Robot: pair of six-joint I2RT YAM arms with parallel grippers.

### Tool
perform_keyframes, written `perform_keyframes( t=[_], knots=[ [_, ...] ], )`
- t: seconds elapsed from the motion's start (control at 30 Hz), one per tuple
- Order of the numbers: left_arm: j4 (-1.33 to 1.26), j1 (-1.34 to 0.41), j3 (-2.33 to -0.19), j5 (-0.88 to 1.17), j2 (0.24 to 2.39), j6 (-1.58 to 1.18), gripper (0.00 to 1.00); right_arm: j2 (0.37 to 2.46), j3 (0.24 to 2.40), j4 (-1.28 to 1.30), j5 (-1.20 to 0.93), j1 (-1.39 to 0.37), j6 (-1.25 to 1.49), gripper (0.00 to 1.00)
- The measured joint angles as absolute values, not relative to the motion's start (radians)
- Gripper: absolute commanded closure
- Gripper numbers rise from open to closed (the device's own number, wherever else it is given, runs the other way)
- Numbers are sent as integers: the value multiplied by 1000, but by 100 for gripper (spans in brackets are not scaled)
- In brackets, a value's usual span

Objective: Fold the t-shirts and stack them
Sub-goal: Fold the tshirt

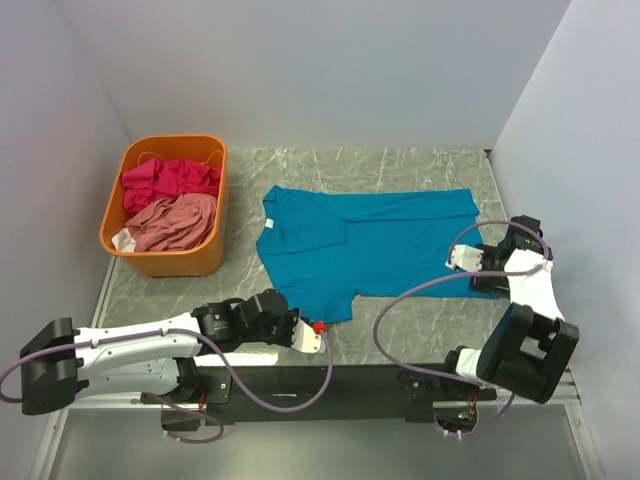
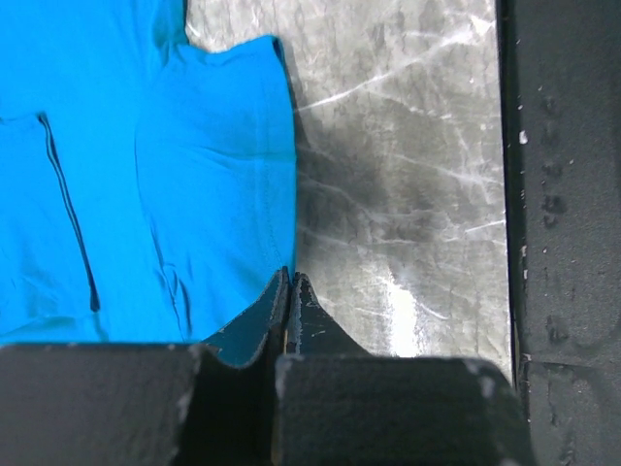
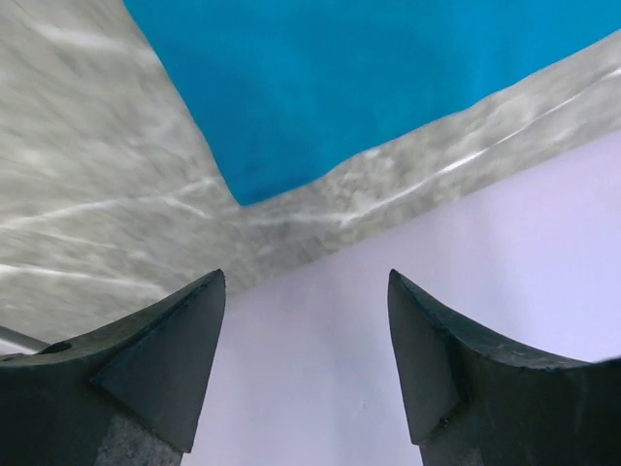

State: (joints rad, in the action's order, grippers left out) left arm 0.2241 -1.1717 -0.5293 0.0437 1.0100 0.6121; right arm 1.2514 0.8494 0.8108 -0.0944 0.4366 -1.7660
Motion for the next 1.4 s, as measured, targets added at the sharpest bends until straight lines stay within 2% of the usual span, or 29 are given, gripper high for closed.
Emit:
perform_keyframes(
  t=[0.2,0.47,0.6,0.77,1.07,1.4],
  knots=[
    [220,-1162,-527,36,1033,604,99,1384,780,656,10,497,-1825,30],
    [207,-1155,-527,29,1090,580,100,1430,786,654,-30,537,-1922,34],
    [207,-1154,-527,27,1093,580,100,1431,829,742,-98,538,-1959,44],
    [207,-1151,-517,24,1071,580,100,1477,986,912,-205,571,-1976,58],
    [206,-1148,-488,20,1020,580,99,1514,949,982,-239,607,-1982,62],
    [201,-1148,-488,20,1026,581,99,1544,889,929,-253,634,-1983,64]
  ],
)
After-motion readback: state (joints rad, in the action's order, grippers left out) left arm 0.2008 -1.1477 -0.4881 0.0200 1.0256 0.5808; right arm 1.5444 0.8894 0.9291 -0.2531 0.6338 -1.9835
